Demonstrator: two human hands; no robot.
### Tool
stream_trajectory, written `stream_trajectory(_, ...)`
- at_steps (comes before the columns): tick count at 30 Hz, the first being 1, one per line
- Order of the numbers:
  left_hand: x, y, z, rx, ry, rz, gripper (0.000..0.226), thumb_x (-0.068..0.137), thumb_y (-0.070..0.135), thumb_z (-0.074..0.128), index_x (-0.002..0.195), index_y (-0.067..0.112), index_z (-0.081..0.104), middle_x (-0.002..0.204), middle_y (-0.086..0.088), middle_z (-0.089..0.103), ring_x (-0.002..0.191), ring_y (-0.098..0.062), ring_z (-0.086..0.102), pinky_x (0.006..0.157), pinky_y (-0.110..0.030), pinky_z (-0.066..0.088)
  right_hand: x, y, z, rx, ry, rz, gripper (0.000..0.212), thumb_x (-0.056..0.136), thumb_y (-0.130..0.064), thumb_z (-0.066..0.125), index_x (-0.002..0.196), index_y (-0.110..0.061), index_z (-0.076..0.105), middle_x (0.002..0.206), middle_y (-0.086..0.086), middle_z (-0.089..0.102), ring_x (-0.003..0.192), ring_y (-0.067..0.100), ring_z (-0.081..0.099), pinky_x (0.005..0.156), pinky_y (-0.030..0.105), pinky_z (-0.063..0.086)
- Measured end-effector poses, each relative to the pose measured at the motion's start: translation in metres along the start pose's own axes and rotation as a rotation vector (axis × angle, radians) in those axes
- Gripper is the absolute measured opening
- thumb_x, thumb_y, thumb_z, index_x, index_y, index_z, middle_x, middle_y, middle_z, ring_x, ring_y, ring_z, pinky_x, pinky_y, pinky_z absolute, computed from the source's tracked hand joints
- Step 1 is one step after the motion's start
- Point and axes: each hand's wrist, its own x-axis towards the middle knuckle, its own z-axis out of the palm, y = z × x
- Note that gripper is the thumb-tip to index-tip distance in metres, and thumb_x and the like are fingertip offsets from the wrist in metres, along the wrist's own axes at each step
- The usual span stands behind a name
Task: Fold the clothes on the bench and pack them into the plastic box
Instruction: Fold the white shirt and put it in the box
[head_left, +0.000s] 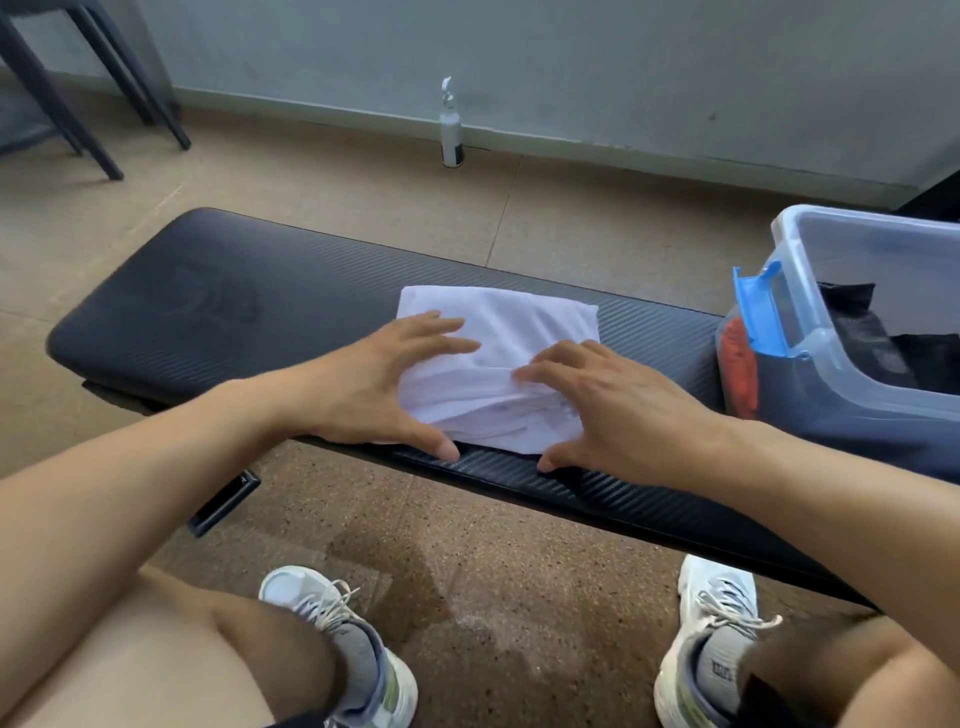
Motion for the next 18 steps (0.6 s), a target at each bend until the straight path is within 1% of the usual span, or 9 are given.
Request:
stream_trajectory(2, 0.008, -0.004, 0.012, 0.13, -0.065, 0.011, 0.114, 0.062, 0.079, 0.072, 0.155, 0.049, 0.013, 0.165, 0.022, -0.008, 0.15, 0.001, -0.018, 0.123, -0.03, -0.001, 0.002, 0.002, 0.004, 0.003, -0.013, 0.006, 0.082, 0.077, -0.054, 0.077, 0.148, -0.038, 0.039, 0.138, -0.012, 0.046, 0.126, 0.011, 0.043, 0.102, 0.035, 0.045)
stream_trajectory(4, 0.016, -0.008, 0.02, 0.254, -0.11, 0.013, 0.119, 0.064, 0.084, 0.065, 0.157, 0.046, 0.001, 0.165, 0.013, -0.019, 0.15, -0.009, -0.026, 0.125, -0.038, -0.006, 0.005, 0.004, 0.006, 0.063, 0.003, 0.045, 0.081, 0.079, -0.046, 0.079, 0.147, -0.036, 0.038, 0.126, -0.013, 0.051, 0.121, 0.011, 0.044, 0.101, 0.034, 0.044)
stream_trajectory(6, 0.021, -0.009, 0.023, 0.282, -0.135, 0.004, 0.12, 0.066, 0.082, 0.065, 0.157, 0.044, -0.003, 0.165, 0.01, -0.022, 0.15, -0.014, -0.028, 0.124, -0.039, -0.009, 0.009, 0.005, 0.007, 0.143, 0.001, 0.092, 0.08, 0.08, -0.041, 0.08, 0.148, -0.035, 0.037, 0.11, -0.015, 0.049, 0.116, 0.012, 0.046, 0.098, 0.034, 0.044)
stream_trajectory(8, 0.023, -0.007, 0.021, 0.265, -0.143, -0.006, 0.114, 0.071, 0.076, 0.067, 0.157, 0.044, -0.001, 0.165, 0.009, -0.022, 0.151, -0.016, -0.026, 0.122, -0.036, -0.01, 0.012, 0.005, 0.008, 0.127, -0.009, 0.062, 0.063, 0.082, -0.039, 0.077, 0.139, -0.037, 0.05, 0.102, -0.014, 0.047, 0.112, 0.014, 0.047, 0.093, 0.035, 0.046)
stream_trajectory(10, 0.024, -0.006, 0.018, 0.244, -0.12, -0.002, 0.1, 0.078, 0.068, 0.067, 0.156, 0.046, 0.009, 0.167, 0.008, -0.014, 0.153, -0.017, -0.019, 0.123, -0.038, -0.005, 0.01, 0.003, 0.008, 0.079, -0.012, 0.025, 0.049, 0.085, -0.037, 0.071, 0.132, -0.036, 0.057, 0.109, -0.011, 0.05, 0.111, 0.016, 0.048, 0.091, 0.034, 0.046)
stream_trajectory(11, 0.025, -0.005, 0.017, 0.241, -0.096, 0.014, 0.092, 0.081, 0.064, 0.067, 0.156, 0.047, 0.015, 0.168, 0.008, -0.008, 0.154, -0.018, -0.014, 0.125, -0.041, 0.001, 0.008, 0.002, 0.008, 0.046, -0.013, 0.008, 0.048, 0.086, -0.037, 0.067, 0.132, -0.035, 0.056, 0.117, -0.01, 0.05, 0.113, 0.015, 0.047, 0.091, 0.034, 0.047)
stream_trajectory(14, 0.023, 0.001, 0.018, 0.302, -0.003, 0.077, 0.075, 0.087, 0.057, 0.063, 0.154, 0.038, 0.034, 0.167, 0.007, 0.018, 0.155, -0.02, 0.01, 0.125, -0.039, 0.017, 0.003, -0.001, 0.012, -0.116, -0.008, -0.027, 0.061, 0.077, -0.038, 0.061, 0.136, -0.031, 0.047, 0.135, -0.006, 0.045, 0.115, 0.019, 0.048, 0.088, 0.035, 0.049)
stream_trajectory(16, 0.022, 0.008, 0.017, 0.359, 0.066, 0.106, 0.064, 0.086, 0.05, 0.064, 0.146, 0.033, 0.049, 0.158, 0.009, 0.037, 0.147, -0.015, 0.03, 0.117, -0.033, 0.031, 0.003, -0.003, 0.019, -0.208, 0.025, -0.023, 0.065, 0.071, -0.031, 0.061, 0.133, -0.027, 0.047, 0.133, -0.001, 0.049, 0.109, 0.024, 0.053, 0.08, 0.037, 0.051)
stream_trajectory(18, 0.023, 0.016, 0.013, 0.429, 0.082, 0.129, 0.05, 0.082, 0.04, 0.064, 0.132, 0.035, 0.061, 0.143, 0.013, 0.05, 0.132, -0.012, 0.046, 0.1, -0.035, 0.048, 0.008, -0.003, 0.025, -0.257, 0.083, -0.015, 0.058, 0.068, -0.019, 0.061, 0.125, -0.021, 0.053, 0.122, 0.002, 0.056, 0.097, 0.026, 0.056, 0.07, 0.038, 0.051)
